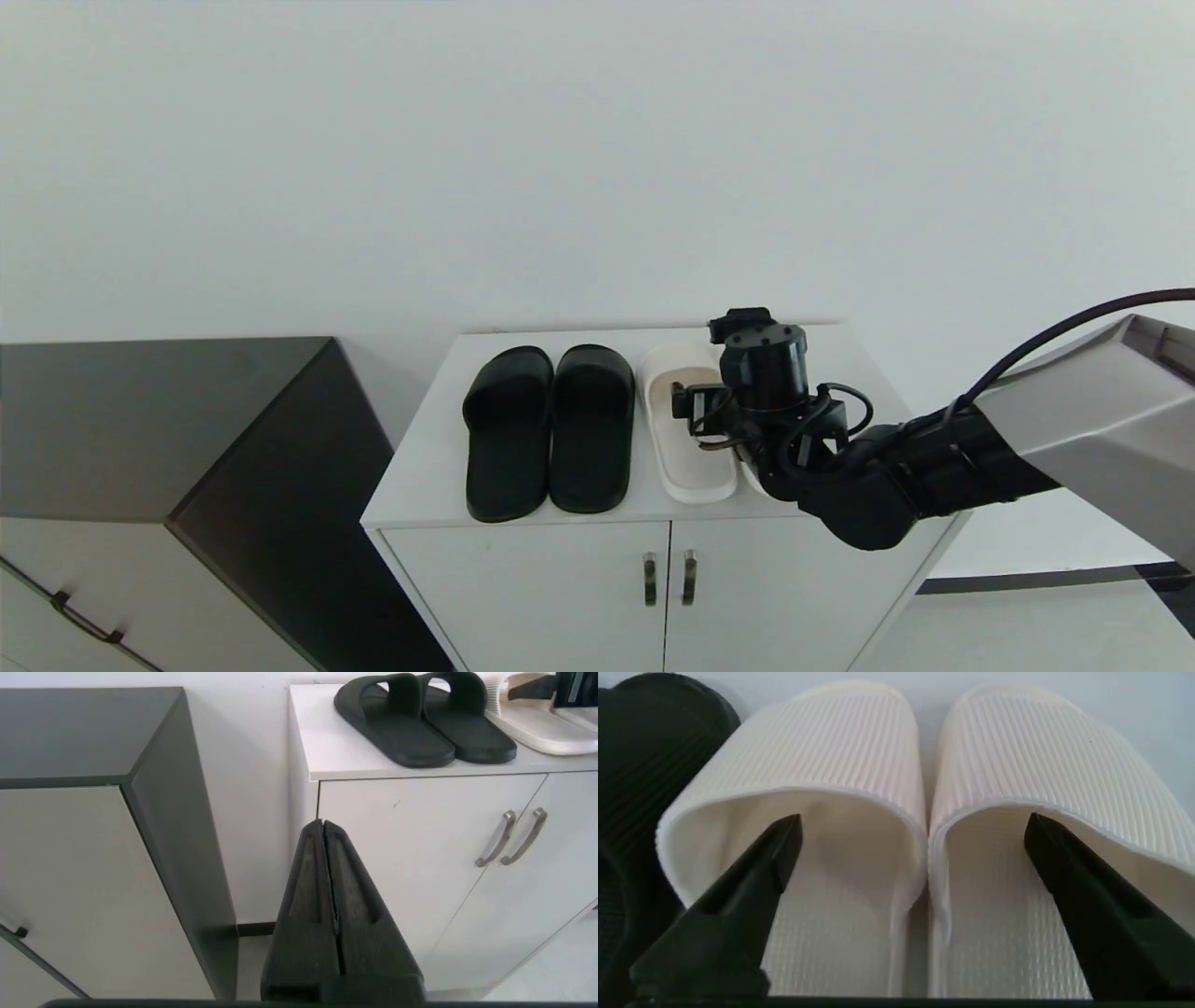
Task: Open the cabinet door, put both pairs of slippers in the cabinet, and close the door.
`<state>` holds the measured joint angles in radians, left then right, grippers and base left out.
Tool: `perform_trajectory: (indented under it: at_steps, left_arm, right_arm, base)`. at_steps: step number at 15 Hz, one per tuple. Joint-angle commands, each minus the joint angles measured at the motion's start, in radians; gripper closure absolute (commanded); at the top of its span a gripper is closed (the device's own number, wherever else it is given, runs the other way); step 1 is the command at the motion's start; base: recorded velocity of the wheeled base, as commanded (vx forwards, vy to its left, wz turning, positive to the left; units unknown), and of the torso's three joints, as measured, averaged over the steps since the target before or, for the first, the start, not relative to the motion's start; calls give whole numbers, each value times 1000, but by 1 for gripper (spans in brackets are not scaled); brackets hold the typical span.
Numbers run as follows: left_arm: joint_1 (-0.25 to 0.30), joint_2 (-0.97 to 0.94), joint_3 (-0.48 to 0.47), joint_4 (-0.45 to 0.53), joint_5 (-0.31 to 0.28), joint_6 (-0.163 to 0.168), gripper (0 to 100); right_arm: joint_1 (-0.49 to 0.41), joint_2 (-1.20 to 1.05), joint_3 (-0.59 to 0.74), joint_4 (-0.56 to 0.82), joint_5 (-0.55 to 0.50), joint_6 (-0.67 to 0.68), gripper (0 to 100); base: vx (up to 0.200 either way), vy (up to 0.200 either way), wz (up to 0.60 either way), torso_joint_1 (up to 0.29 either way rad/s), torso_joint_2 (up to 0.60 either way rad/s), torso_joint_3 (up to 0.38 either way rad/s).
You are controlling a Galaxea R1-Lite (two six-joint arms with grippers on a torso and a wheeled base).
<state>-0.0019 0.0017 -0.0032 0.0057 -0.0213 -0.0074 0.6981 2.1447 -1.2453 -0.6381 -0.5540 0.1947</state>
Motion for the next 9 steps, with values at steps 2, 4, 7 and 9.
perform_trajectory:
  at_steps: [2,4,7,9]
  left_arm:
    - [0,0,0,0,0,0,100]
    - [0,1,0,0,0,-2,100]
    - [0,0,0,0,0,-3,100]
    - [0,0,0,0,0,-3,100]
  right_arm:
    - [-6,20,-14,0,0,-1,100]
    - [-8,29,-31,-2,-1,-12,100]
    - [-8,11,-29,-3,-7,-29,100]
    - [-6,-62,14,-3,-7,-38,100]
  base:
    - [0,0,0,0,0,0]
    - [0,0,0,0,0,0]
    - [0,0,0,0,0,0]
    - [0,0,0,0,0,0]
